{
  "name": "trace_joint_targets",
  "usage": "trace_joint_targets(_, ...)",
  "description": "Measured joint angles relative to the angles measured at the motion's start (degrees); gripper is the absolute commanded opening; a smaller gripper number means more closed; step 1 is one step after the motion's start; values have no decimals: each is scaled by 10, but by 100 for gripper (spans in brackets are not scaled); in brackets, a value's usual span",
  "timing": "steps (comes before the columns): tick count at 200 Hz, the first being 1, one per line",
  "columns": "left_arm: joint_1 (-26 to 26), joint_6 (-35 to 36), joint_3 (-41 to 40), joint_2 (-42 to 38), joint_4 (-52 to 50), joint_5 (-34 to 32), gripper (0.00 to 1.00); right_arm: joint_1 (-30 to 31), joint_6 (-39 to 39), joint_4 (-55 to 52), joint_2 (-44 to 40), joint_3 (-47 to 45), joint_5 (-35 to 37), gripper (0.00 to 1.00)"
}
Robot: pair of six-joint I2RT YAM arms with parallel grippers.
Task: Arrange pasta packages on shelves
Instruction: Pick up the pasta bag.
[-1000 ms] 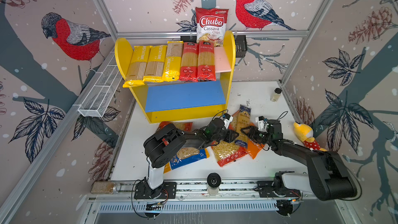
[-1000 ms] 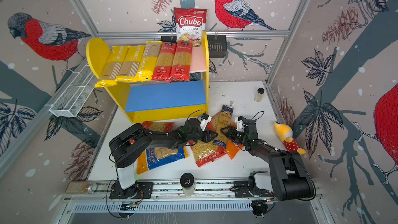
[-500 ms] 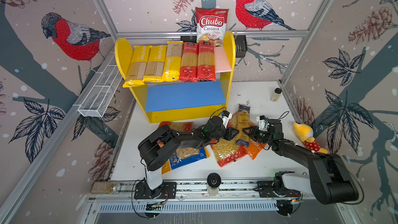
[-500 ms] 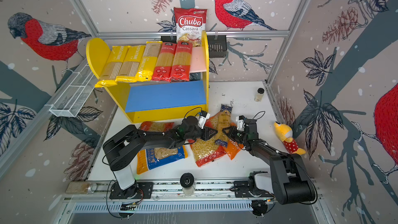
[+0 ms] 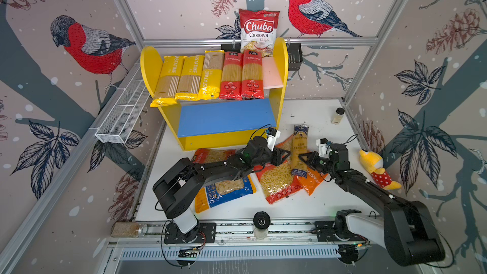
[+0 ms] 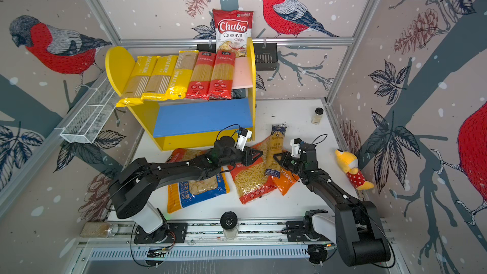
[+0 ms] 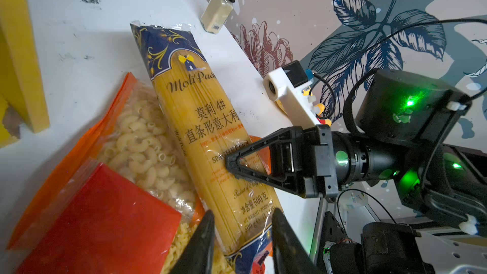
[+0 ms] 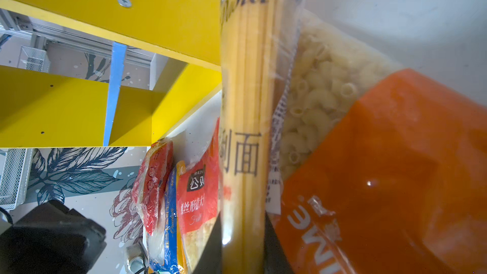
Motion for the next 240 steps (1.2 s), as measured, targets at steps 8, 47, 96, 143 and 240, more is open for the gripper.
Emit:
trace_joint_targets(8,1,2,-1,-6,-4,-1,38,0,4,0,-8,0,3,2)
trace_joint_targets(47,11,5,-2,-35,-19,-6,40,3,7,0,-56,1,16,0)
trace_joint_targets(96,18,21,1,-96,-33,-14,54,47,-13,16,-173,2,52,0)
trace_joint_targets(143,29,33,7,-156,-35,-13,67,92,-56,51,-276,-3,76,0)
trace_joint_targets(240,50,11,-6,-200,3,46,84,219,-125,77,-289,46,58,0)
